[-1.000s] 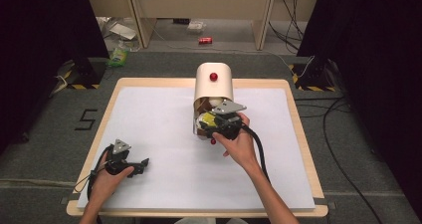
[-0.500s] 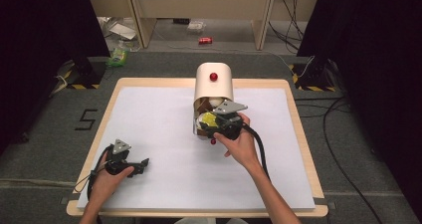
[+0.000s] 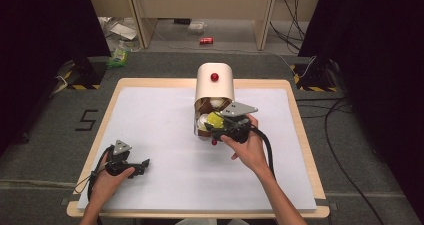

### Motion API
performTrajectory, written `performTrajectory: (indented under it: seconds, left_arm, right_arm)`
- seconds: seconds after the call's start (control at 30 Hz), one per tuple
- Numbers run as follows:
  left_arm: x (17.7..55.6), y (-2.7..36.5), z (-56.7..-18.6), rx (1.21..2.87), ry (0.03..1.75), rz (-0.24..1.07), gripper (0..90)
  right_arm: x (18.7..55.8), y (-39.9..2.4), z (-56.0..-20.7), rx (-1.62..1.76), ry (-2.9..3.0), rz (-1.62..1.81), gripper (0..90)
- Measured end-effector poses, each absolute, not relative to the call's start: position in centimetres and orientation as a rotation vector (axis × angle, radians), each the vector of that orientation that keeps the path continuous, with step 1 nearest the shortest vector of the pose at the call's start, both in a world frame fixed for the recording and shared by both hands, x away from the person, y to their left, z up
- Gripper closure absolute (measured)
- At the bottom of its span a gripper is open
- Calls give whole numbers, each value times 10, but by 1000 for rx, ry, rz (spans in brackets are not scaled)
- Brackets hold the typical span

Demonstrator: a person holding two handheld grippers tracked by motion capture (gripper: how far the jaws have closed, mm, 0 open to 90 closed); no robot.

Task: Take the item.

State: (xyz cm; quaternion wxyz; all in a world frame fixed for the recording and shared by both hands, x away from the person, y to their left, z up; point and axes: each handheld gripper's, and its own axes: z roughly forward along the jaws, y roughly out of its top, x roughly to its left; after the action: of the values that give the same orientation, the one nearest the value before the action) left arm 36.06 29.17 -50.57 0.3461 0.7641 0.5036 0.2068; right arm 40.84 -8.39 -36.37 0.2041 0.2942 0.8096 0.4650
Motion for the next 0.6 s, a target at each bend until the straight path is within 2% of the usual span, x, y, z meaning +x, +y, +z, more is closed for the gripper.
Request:
performTrajectory:
  seconds: [0.6]
  left_arm:
    - [361, 292, -506, 1983, 1307, 537, 51]
  right_arm:
    - [395, -105, -352, 827, 2243, 1311, 397]
